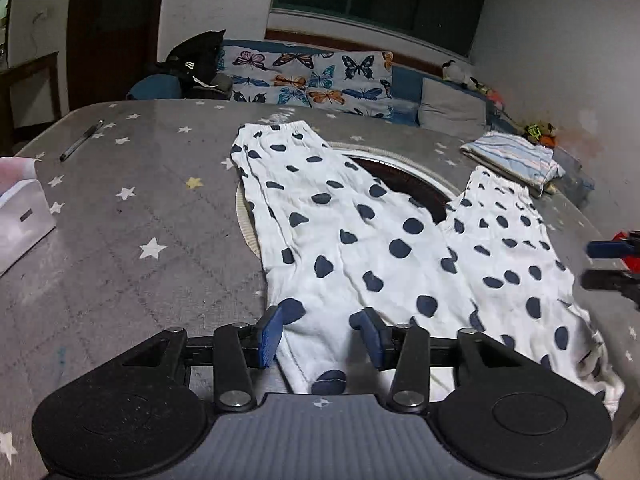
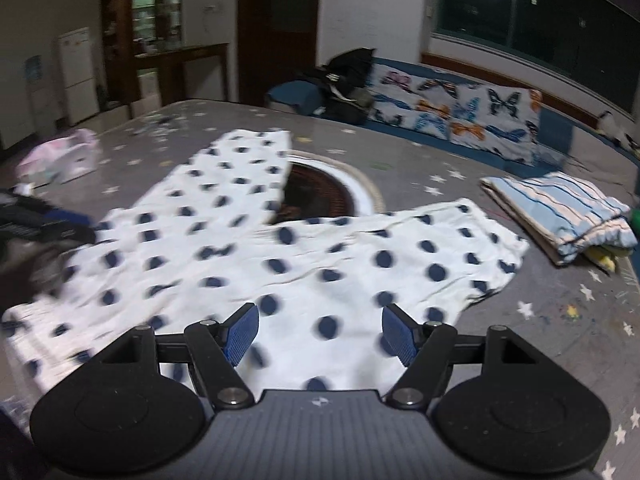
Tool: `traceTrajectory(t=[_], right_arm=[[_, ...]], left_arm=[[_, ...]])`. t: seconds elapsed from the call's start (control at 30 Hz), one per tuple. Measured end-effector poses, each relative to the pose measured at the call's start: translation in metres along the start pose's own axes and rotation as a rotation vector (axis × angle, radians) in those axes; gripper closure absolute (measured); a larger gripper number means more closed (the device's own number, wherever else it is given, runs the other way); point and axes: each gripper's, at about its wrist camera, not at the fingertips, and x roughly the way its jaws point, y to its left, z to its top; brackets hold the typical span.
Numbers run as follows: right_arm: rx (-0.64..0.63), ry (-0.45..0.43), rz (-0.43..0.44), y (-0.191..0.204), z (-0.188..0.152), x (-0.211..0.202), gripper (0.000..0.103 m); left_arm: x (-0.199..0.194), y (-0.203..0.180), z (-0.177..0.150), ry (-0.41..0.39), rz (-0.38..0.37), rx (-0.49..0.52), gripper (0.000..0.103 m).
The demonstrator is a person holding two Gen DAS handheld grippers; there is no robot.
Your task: Fold clothes
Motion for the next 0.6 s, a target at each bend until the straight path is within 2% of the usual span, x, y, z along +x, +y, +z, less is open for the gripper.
traceTrajectory(t=[0.07, 0.13, 0.23, 0.3, 0.43, 0.6], right_arm=[[-0.014, 0.000, 0.039, 0.015, -0.003, -0.007, 0.033], [-0.031, 0.003, 0.081, 0.031, -0.007, -0.012, 0.033], [-0.064, 0.026, 0.148, 0.054, -0.015, -0.012, 0.033], [-0.093, 0.043, 0.178, 0.067, -0.022, -0.010, 0.033], [-0.121, 0.091, 0.218, 0.086, -0.036, -0.002, 0.033], [-0.106, 0.160, 0.229, 0.086, -0.053, -0.003, 0.032]], left_arm=[[0.006, 0.000, -0.001, 0.011, -0.006, 0.002, 0.066], [0.010, 0.000, -0.004, 0.016, -0.021, -0.008, 0.084], [0.011, 0.000, -0.006, 0.010, -0.023, -0.015, 0.097], [0.009, 0.001, -0.009, 0.006, -0.018, -0.018, 0.100], [0.005, 0.002, -0.011, -0.017, 0.030, 0.006, 0.102], [-0.001, 0.010, -0.013, -0.020, 0.078, 0.010, 0.101]])
